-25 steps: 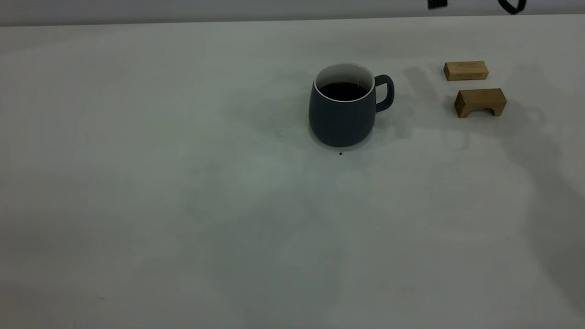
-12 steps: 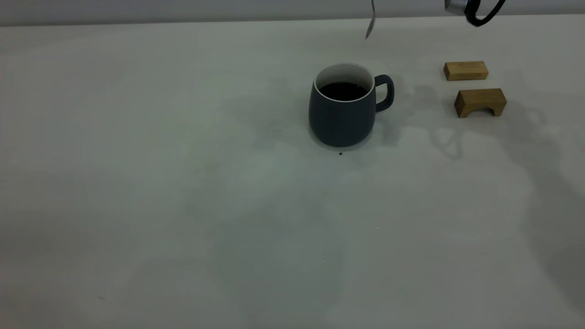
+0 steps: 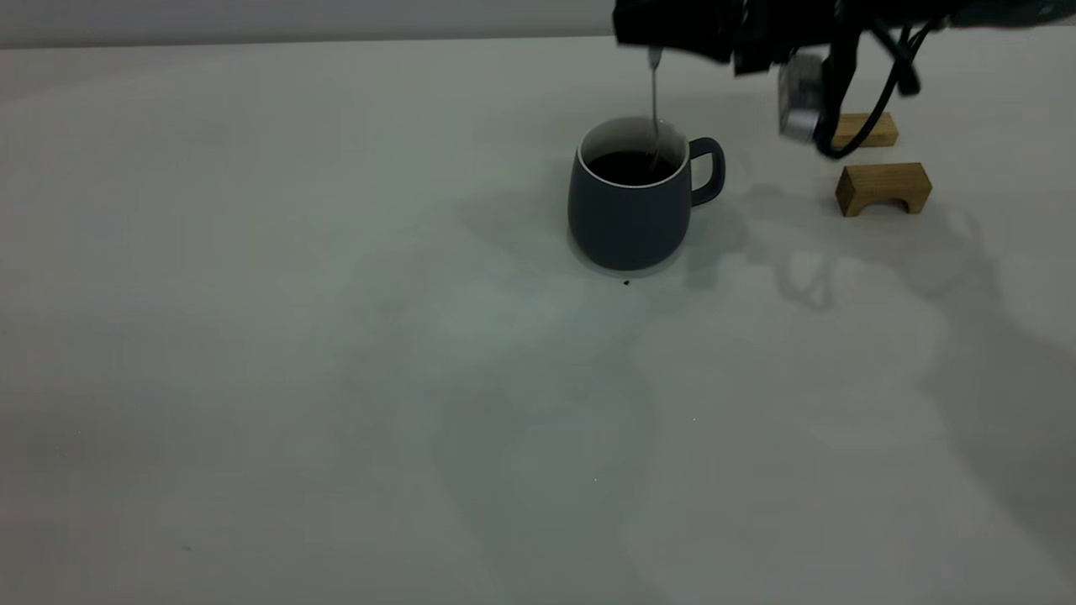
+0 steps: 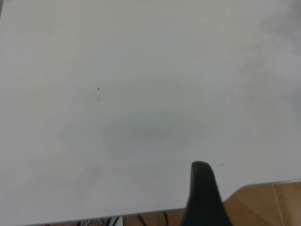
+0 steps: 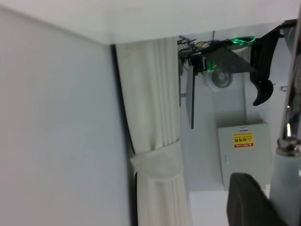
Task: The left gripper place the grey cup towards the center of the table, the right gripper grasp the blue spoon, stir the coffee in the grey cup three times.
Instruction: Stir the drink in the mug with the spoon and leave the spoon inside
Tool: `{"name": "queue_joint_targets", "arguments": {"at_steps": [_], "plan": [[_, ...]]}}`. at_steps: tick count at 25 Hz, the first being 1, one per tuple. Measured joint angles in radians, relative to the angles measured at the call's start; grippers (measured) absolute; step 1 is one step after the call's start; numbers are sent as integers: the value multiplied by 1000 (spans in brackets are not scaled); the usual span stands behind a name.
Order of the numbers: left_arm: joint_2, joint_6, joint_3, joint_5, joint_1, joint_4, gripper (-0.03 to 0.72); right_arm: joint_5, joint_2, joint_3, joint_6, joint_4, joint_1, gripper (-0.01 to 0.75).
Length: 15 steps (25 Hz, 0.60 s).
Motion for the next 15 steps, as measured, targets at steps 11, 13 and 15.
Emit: {"name": "queue_joint_targets", "arguments": {"at_steps": [11, 13, 15], "plan": [[0, 0, 0, 0, 0, 0, 585, -70, 85, -118, -27, 76, 70, 118], [0, 0, 0, 0, 0, 0, 585, -124, 86, -121, -39, 77, 65, 118], [0, 0, 0, 0, 0, 0, 585, -153, 88, -121, -50, 66, 54, 118]]}}
